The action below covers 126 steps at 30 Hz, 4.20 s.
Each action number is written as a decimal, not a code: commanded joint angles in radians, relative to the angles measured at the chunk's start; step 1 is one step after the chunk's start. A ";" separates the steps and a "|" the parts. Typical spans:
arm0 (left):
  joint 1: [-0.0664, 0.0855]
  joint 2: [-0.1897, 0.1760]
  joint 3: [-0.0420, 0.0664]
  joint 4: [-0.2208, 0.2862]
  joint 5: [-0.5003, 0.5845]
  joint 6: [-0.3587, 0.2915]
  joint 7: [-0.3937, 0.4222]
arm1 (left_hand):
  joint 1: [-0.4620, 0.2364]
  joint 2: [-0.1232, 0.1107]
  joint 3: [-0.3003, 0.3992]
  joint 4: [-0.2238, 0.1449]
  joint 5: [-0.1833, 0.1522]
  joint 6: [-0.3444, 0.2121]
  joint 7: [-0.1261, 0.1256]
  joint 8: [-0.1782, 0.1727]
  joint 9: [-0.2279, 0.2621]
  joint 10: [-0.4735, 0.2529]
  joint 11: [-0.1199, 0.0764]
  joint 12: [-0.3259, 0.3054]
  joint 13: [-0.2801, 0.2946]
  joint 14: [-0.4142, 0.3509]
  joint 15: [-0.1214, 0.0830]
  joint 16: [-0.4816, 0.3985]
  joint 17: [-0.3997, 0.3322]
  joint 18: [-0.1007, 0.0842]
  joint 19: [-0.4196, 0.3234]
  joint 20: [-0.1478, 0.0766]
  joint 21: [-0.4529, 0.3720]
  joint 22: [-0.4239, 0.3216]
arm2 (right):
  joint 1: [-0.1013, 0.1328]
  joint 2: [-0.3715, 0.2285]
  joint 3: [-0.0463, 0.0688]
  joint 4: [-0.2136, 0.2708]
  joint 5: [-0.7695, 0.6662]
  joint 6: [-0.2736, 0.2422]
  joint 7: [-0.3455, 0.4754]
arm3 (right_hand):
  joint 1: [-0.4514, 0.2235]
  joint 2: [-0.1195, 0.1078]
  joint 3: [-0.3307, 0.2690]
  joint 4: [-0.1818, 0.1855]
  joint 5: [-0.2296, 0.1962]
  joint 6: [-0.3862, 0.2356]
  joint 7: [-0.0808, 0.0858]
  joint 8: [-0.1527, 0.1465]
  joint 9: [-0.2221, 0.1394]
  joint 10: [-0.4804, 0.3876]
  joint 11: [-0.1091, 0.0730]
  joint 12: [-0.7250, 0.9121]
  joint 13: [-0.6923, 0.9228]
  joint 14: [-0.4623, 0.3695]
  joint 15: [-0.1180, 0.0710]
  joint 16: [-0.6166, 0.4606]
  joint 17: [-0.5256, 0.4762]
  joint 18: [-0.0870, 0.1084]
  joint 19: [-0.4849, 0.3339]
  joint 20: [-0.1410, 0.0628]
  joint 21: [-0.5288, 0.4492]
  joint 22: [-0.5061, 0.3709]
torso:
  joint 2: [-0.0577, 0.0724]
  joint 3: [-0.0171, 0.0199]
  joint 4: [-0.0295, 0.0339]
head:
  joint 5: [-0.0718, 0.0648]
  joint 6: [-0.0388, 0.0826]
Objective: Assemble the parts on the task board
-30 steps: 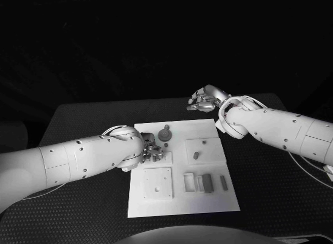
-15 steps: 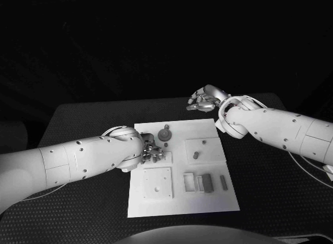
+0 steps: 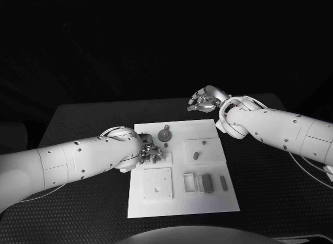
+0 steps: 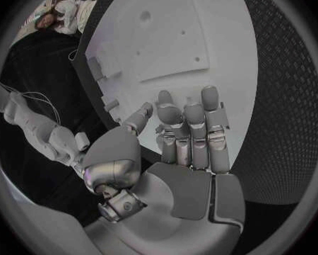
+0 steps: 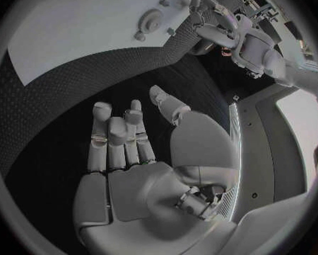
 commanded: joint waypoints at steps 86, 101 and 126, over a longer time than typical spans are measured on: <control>0.058 0.120 0.055 -0.428 0.012 0.175 0.102 | 0.058 0.052 -0.040 -0.015 0.032 -0.293 0.109 -0.136 -0.032 -0.189 0.100 -0.071 -0.055 -0.167 0.036 -0.042 -0.085 -0.046 -0.109 0.030 -0.150 0.012 | -0.007 0.001 0.000 -0.027 -0.025 0.010 0.016 | -0.002 0.013 0.001 -0.018 0.004 -0.048 0.030 -0.039 -0.010 -0.006 0.020 0.003 -0.004 -0.005 0.015 -0.001 -0.002 0.014 -0.002 0.000 -0.007 0.016 | 0.001 -0.0004 -0.0015 | 0.020 0.059; 0.046 0.135 0.055 -0.454 0.017 0.164 0.113 | 0.075 0.076 -0.042 -0.039 0.042 -0.285 0.109 -0.143 -0.039 -0.188 0.100 -0.071 -0.058 -0.167 0.036 -0.039 -0.090 -0.046 -0.106 0.030 -0.154 0.017 | -0.007 0.001 0.000 -0.026 -0.025 0.011 0.016 | -0.002 0.014 0.001 -0.018 0.004 -0.048 0.030 -0.039 -0.010 -0.006 0.021 0.003 -0.005 -0.004 0.015 -0.001 -0.002 0.014 -0.002 0.000 -0.007 0.016 | 0.002 0.0007 -0.0023 | 0.018 0.056; 0.042 0.144 0.055 -0.478 0.046 0.182 0.134 | 0.203 0.131 0.089 -0.065 0.014 -0.224 0.094 -0.121 -0.033 -0.171 0.086 -0.070 -0.070 -0.154 0.036 -0.030 -0.107 -0.049 -0.087 0.030 -0.160 0.023 | -0.009 0.006 0.000 -0.028 -0.023 0.017 0.016 | -0.002 0.014 0.001 -0.018 0.004 -0.048 0.030 -0.038 -0.010 -0.006 0.021 0.004 -0.005 -0.004 0.016 -0.001 -0.002 0.014 -0.002 0.000 -0.007 0.016 | 0.001 -0.0006 -0.0009 | 0.016 0.052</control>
